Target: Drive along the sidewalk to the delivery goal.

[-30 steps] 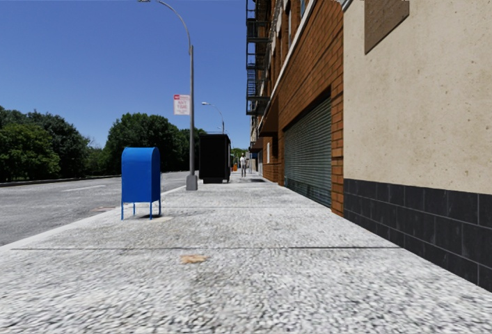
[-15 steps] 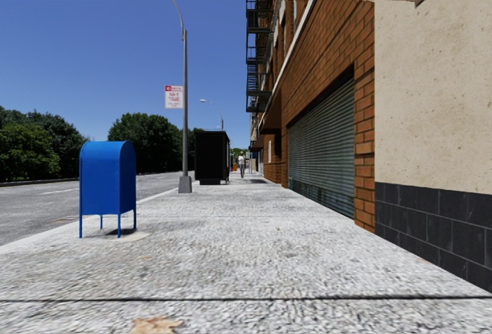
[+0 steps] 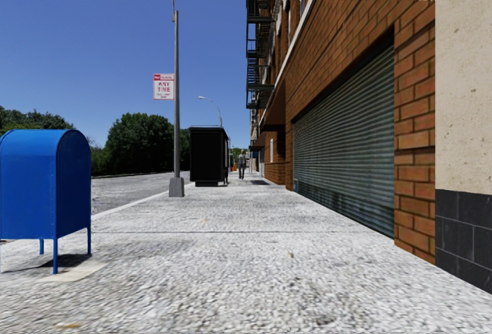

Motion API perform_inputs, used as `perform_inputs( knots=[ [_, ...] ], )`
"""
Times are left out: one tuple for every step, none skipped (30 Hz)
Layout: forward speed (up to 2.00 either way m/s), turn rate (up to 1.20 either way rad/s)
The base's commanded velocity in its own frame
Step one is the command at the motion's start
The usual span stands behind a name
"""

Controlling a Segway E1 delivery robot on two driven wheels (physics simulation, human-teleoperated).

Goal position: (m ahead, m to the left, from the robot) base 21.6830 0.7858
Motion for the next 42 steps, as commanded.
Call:
perform_inputs(
  knots=[
    [2.0, -0.95],
    [2.0, -1.11],
    [2.0, -1.11],
    [2.0, -1.2],
    [2.0, -1.2],
    [2.0, -1.2],
    [2.0, -0.85],
    [2.0, -0.85],
    [2.0, 0.0],
    [2.0, 0.0],
    [2.0, 0.0],
    [2.0, 0.0],
    [2.0, 0.0],
    [2.0, 0.0],
    [2.0, 0.0],
    [2.0, 0.0],
    [2.0, 0.0],
    [2.0, 0.0],
    [2.0, 0.0],
    [2.0, 0.0],
    [2.0, 0.0],
    [2.0, 0.0],
    [2.0, 0.0],
    [2.0, 0.0],
    [2.0, 0.0],
    [2.0, 0.0],
    [2.0, 0.0],
    [2.0, 0.0],
    [2.0, 0.0],
    [2.0, 0.0],
    [2.0, 0.0],
    [2.0, 0.0],
    [2.0, 0.0],
    [2.0, 0.0],
    [2.0, 0.0],
    [2.0, 0.12],
    [2.0, 0.55],
    [2.0, 0.65],
    [2.0, 0.65],
    [2.0, 0.67],
    [2.0, 0.62],
    [2.0, 0.34]
  ],
)
